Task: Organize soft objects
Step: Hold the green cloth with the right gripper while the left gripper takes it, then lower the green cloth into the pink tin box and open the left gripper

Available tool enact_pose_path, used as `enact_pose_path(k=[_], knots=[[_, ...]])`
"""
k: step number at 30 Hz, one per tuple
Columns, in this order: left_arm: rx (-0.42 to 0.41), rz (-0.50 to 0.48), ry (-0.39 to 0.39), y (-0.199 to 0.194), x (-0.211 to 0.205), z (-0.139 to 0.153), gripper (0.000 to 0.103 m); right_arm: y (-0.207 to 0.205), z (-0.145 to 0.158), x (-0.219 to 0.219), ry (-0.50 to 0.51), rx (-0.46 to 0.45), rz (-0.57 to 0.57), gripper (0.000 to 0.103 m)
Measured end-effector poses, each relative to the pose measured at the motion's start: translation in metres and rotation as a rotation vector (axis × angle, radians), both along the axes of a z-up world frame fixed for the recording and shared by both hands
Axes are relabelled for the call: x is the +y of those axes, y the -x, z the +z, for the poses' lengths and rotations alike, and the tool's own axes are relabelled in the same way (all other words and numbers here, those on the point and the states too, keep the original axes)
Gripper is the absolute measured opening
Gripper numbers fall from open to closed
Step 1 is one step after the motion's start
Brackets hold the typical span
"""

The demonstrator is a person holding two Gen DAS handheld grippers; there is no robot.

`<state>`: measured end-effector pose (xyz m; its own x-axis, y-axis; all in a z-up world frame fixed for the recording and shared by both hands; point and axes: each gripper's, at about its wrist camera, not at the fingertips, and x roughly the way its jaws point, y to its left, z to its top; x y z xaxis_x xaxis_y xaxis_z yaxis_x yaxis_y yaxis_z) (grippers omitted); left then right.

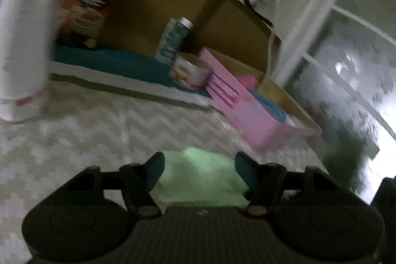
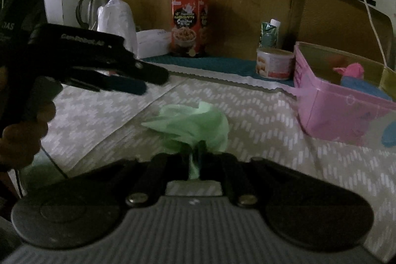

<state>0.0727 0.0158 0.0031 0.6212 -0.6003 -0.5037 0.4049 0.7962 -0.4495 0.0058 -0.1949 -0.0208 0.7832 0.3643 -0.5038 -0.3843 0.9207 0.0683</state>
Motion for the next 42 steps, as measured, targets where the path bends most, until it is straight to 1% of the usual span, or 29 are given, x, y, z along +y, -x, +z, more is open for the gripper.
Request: enact_pose_path(k=[1,2,3,4,5,6,7,8,9,10,11,12,14,18,20,22,25,27,30,32,34,36,38,39,40,41,42], knots=[[0.002,-0.014,-0.021,0.000,-0.007,-0.001,0.071,0.001,0.001,0.000,-0.003,-0.005,-0.004,0.036],[0.006,-0.021,-0.036,0.001,-0.012,-0.003,0.072,0.002,0.000,-0.001,-0.004,-0.015,-0.006,0.047],[0.016,-0.030,-0.050,0.002,-0.016,-0.005,0.074,0.001,-0.001,0.000,0.005,-0.023,-0.008,0.049],[0.029,-0.038,-0.053,0.001,-0.019,-0.007,0.079,0.001,-0.002,-0.001,0.019,-0.022,-0.012,0.051],[0.048,-0.046,-0.047,0.001,-0.020,-0.010,0.079,0.000,-0.004,0.001,0.035,-0.019,-0.022,0.053],[0.073,-0.056,-0.036,0.000,-0.022,-0.014,0.078,-0.003,-0.007,0.002,0.047,-0.007,-0.027,0.053],[0.091,-0.066,-0.023,-0.001,-0.024,-0.017,0.078,-0.005,-0.009,0.001,0.046,0.007,-0.027,0.052],[0.078,-0.060,-0.029,0.000,-0.028,-0.017,0.074,-0.004,-0.010,-0.002,0.022,0.008,-0.022,0.048],[0.085,-0.083,-0.036,-0.001,-0.034,-0.017,0.057,-0.005,-0.009,-0.003,0.001,0.017,-0.005,0.024],[0.100,-0.112,-0.031,-0.003,-0.038,-0.017,0.043,-0.005,-0.009,-0.003,-0.012,0.018,0.013,0.011],[0.118,-0.141,-0.021,-0.004,-0.043,-0.016,0.042,-0.006,-0.009,0.000,-0.001,0.007,0.014,0.008],[0.113,-0.142,-0.023,-0.004,-0.047,-0.013,0.043,-0.004,-0.009,0.003,0.014,-0.013,0.010,0.008],[0.061,-0.158,-0.044,-0.001,-0.057,0.001,0.043,0.000,-0.007,0.003,0.024,-0.056,-0.006,0.008],[-0.035,-0.219,-0.024,-0.007,-0.082,0.036,0.043,0.011,0.010,-0.014,-0.014,-0.173,-0.075,0.008],[-0.081,-0.262,-0.008,-0.015,-0.101,0.051,0.044,0.013,0.021,-0.027,-0.023,-0.243,-0.132,0.008],[-0.121,-0.302,0.002,-0.023,-0.124,0.066,0.045,0.014,0.030,-0.041,-0.029,-0.299,-0.187,0.008],[-0.167,-0.356,0.007,-0.035,-0.165,0.079,0.045,0.011,0.043,-0.069,-0.038,-0.361,-0.277,0.008],[-0.161,-0.381,0.012,-0.051,-0.193,0.081,0.045,0.007,0.048,-0.090,-0.032,-0.381,-0.341,0.009],[-0.140,-0.407,0.006,-0.076,-0.233,0.078,0.047,-0.007,0.049,-0.120,-0.017,-0.376,-0.431,0.009],[-0.142,-0.409,-0.016,-0.089,-0.260,0.077,0.051,-0.016,0.048,-0.141,-0.024,-0.356,-0.476,0.009],[-0.135,-0.388,-0.040,-0.102,-0.281,0.073,0.065,-0.030,0.046,-0.162,-0.033,-0.328,-0.523,0.009],[-0.104,-0.357,-0.075,-0.120,-0.300,0.067,0.070,-0.051,0.040,-0.183,-0.030,-0.297,-0.559,0.010],[-0.068,-0.298,-0.117,-0.137,-0.310,0.058,0.070,-0.071,0.034,-0.194,-0.002,-0.264,-0.595,0.014],[-0.048,-0.273,-0.123,-0.142,-0.308,0.056,0.070,-0.082,0.031,-0.199,0.029,-0.238,-0.615,0.023],[-0.028,-0.256,-0.113,-0.145,-0.305,0.054,0.070,-0.092,0.026,-0.203,0.055,-0.199,-0.625,0.029],[-0.016,-0.250,-0.092,-0.146,-0.299,0.053,0.070,-0.097,0.022,-0.210,0.056,-0.168,-0.652,0.036],[-0.016,-0.249,-0.080,-0.145,-0.294,0.053,0.070,-0.094,0.020,-0.214,0.028,-0.158,-0.664,0.037]])
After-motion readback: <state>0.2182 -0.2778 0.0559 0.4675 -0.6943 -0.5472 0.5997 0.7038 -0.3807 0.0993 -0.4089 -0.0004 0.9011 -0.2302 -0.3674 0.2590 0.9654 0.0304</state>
